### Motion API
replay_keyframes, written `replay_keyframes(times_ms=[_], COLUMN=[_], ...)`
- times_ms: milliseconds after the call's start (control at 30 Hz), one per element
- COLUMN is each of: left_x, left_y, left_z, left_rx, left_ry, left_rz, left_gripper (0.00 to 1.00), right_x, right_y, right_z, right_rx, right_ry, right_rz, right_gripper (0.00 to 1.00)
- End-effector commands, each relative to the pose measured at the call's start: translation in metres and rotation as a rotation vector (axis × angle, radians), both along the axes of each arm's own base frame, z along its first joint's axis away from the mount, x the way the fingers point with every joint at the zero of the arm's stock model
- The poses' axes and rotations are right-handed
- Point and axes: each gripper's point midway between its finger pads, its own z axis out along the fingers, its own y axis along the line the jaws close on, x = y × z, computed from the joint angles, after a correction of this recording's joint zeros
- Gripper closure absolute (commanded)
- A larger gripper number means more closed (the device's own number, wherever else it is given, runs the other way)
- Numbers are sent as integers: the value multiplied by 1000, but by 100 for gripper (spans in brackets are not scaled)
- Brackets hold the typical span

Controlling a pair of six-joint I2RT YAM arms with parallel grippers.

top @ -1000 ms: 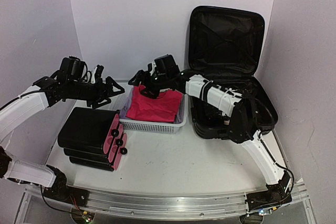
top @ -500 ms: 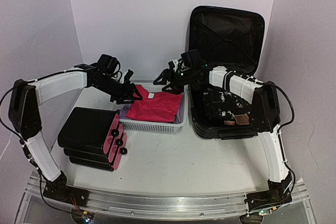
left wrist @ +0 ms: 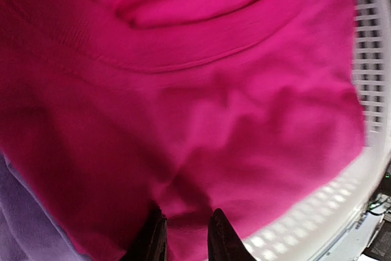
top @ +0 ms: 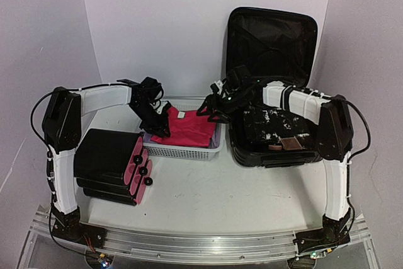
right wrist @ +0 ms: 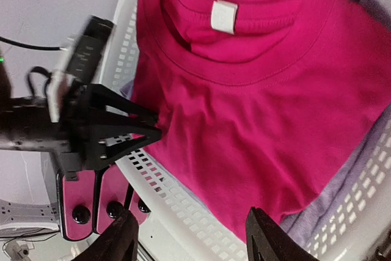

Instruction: Open, take out, and arrange the luggage

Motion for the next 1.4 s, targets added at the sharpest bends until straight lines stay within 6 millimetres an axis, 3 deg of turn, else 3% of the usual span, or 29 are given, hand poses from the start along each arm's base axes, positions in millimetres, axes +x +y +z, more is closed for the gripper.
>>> replay_keyframes(times_ms=[0,167,267,400,467,667,767,900,1067,1267,1367], left_x=[9,9,7,8,8,0,-12,-32,-55,-71,-74], left_y=[26,45,39,27,23,24,33,46,52,43,36], left_z=[-17,-36,-25,26,62,166,209,244,254,240,235], left_rx=[146,208,166,60,1,-119,-153,-197,-259,-341,-374], left_ry=[-7,23,20,-57,-124,-349,-448,-519,-521,-447,-419], left_rz=[16,58,52,31,19,-13,3,32,51,35,18], left_gripper=[76,74,71,58,49,25,17,12,10,9,9], right_x=[7,3,-2,-9,-13,-3,5,18,39,55,61], right_y=[-30,-62,-86,-128,-148,-210,-217,-207,-197,-200,-212], right_z=[61,60,52,39,32,7,-6,-27,-48,-80,-101], right_rx=[-16,-143,-280,-521,-637,-1042,-1133,-1142,-1152,-1201,-1247], right_ry=[-187,-245,-285,-339,-356,-363,-337,-284,-258,-223,-188], right_rz=[-32,-61,-53,-29,-11,-10,10,10,-38,-64,-75], right_gripper=[38,36,32,19,5,2,2,2,2,2,2])
